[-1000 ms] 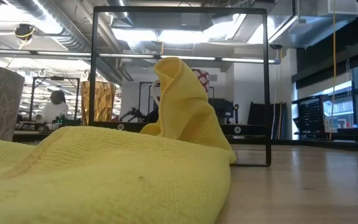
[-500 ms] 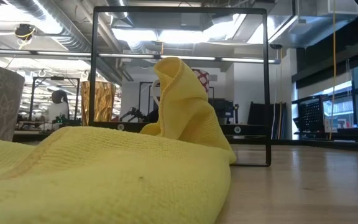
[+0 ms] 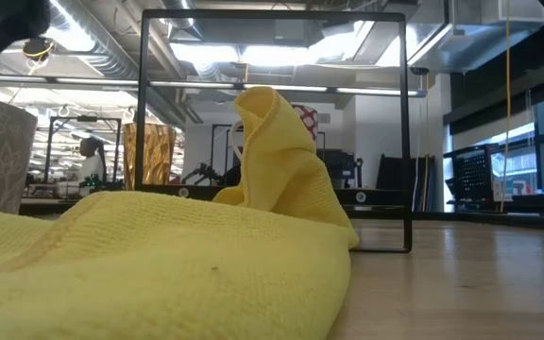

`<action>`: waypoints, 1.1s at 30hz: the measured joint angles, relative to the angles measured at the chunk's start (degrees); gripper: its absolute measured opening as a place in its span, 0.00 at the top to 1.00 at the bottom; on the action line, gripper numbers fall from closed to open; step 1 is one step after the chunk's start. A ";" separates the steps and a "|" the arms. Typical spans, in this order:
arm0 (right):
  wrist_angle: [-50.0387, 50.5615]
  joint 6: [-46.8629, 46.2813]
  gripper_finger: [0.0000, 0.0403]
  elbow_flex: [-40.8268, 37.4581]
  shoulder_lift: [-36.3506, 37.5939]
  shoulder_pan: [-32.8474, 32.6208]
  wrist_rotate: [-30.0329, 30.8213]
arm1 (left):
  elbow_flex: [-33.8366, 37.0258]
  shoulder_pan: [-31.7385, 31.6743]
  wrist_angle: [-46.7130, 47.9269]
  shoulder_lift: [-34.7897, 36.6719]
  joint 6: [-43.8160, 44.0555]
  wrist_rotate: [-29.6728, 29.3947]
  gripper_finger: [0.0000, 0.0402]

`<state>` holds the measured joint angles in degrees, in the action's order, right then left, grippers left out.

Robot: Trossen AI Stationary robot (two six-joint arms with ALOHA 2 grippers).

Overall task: Stack small to large cups/mugs on shelf
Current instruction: Put the gray mug on the shelf

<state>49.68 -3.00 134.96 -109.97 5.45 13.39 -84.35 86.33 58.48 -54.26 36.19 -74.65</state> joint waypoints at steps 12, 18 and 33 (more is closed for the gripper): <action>6.09 -2.76 0.70 0.00 0.00 0.00 0.04 | 1.13 -31.91 26.62 -3.18 22.03 47.08 0.90; 5.75 -2.33 0.70 0.00 0.00 0.30 0.04 | 3.88 -41.40 25.94 -9.11 17.00 58.28 0.90; 7.81 -1.92 0.70 0.02 0.00 2.12 0.07 | -13.18 -62.96 31.44 -22.02 -7.46 62.36 0.90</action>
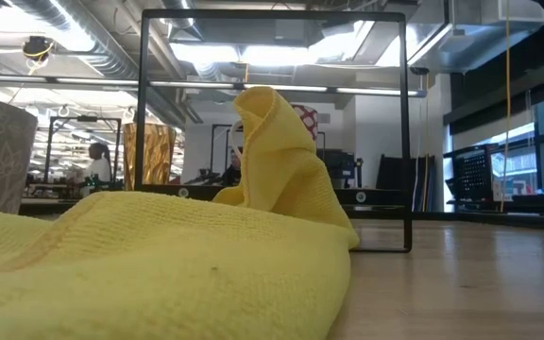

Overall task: Stack small to large cups/mugs on shelf
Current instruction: Put the gray mug on the shelf

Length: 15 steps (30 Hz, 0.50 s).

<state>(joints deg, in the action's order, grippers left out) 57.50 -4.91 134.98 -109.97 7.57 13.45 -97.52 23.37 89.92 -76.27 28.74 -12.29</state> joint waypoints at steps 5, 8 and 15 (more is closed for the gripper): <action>3.22 -0.20 0.70 -0.01 -0.02 0.28 0.02 | -7.22 -3.52 -0.14 0.27 -5.02 5.82 0.90; 3.99 0.04 0.70 -0.02 -0.02 0.38 0.07 | -4.34 -3.93 -0.17 0.95 -6.83 9.79 0.90; 4.09 -0.63 0.70 -0.01 -0.02 0.42 0.08 | 14.69 -0.99 0.12 1.64 -5.40 17.94 0.90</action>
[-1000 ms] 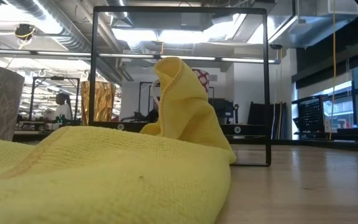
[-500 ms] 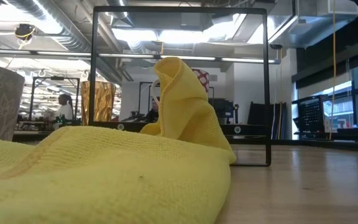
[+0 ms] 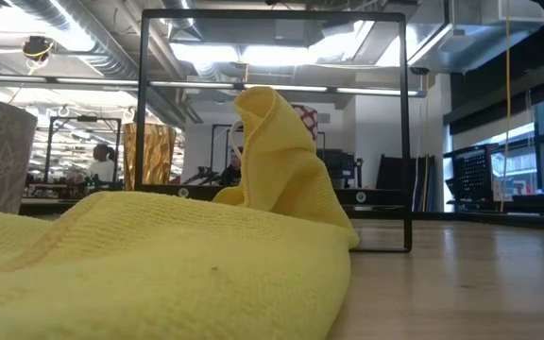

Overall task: Stack small to large cups/mugs on shelf
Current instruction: Put the gray mug on the shelf

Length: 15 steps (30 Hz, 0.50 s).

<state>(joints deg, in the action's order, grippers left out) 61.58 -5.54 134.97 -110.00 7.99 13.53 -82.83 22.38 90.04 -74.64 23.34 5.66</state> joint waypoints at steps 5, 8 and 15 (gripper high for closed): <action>0.02 0.00 0.70 0.01 0.00 0.00 -0.01 | 6.91 2.87 -7.01 0.00 4.32 -0.03 0.90; 0.03 0.01 0.70 0.01 0.00 0.00 -0.01 | 8.77 4.88 -14.38 0.06 7.40 -2.23 0.90; 0.31 0.07 0.70 0.00 0.00 0.00 -0.03 | 14.21 8.31 -17.17 -0.10 15.92 -2.88 0.90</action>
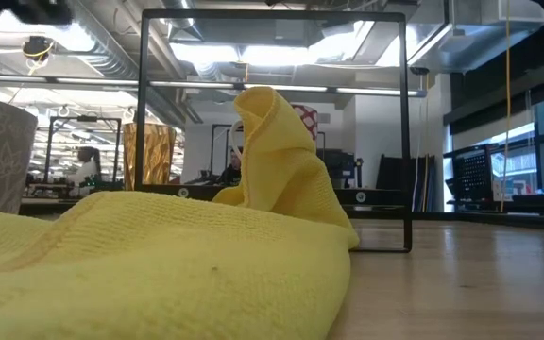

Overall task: Stack small to large cups/mugs on shelf
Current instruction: Put the gray mug on the shelf

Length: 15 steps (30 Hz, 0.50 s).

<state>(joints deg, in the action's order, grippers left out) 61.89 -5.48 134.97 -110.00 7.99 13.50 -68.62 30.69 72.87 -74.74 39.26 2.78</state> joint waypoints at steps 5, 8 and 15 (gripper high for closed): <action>0.93 0.18 0.70 -0.01 0.00 0.00 -0.02 | 2.24 3.32 -4.47 0.00 5.47 -1.24 0.84; 1.06 1.10 0.70 -0.02 0.00 0.00 -0.02 | 2.78 4.36 -6.37 0.01 8.28 -4.29 0.77; 1.04 1.64 0.70 -0.02 0.00 0.00 -0.07 | 5.64 4.62 -6.48 0.02 12.56 -8.25 0.64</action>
<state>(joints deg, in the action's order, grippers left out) 62.94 -3.84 134.96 -110.00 7.99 13.43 -62.98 35.31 66.39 -74.72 51.81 -5.48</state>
